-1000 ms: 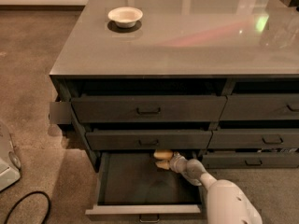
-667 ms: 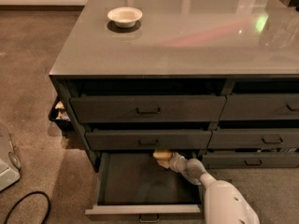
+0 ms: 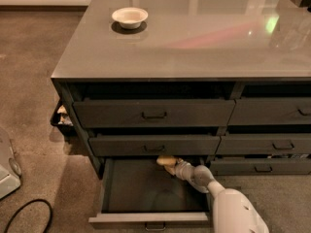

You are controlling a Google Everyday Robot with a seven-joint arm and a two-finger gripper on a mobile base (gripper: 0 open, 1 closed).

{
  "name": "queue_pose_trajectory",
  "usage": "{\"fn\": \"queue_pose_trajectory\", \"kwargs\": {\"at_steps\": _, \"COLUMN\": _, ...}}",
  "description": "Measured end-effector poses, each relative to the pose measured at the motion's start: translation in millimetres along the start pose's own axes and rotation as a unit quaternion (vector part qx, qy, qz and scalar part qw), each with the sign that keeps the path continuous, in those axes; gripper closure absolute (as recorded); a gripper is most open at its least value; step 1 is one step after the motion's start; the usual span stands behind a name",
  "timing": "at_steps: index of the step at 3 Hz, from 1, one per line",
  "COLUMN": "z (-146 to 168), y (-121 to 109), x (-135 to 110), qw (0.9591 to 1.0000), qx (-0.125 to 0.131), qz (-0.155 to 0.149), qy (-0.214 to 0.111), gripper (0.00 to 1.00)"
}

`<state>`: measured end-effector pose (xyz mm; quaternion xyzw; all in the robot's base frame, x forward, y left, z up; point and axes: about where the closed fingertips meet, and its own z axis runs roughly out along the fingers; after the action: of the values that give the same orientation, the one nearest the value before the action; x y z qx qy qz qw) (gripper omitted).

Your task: Pick sponge from bottom drawer and place on counter

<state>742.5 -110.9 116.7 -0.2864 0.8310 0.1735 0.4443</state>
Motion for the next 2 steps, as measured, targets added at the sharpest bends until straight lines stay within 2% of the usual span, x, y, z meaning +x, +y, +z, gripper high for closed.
{"fn": "queue_pose_trajectory", "kwargs": {"at_steps": 1, "z": -13, "y": 8, "x": -2, "qw": 0.9997, "qx": -0.014, "qz": -0.02, "qy": -0.003, "gripper": 1.0}}
{"fn": "queue_pose_trajectory", "kwargs": {"at_steps": 2, "z": -40, "y": 22, "x": -6, "qw": 0.9984, "qx": -0.034, "qz": -0.044, "qy": -0.003, "gripper": 1.0}}
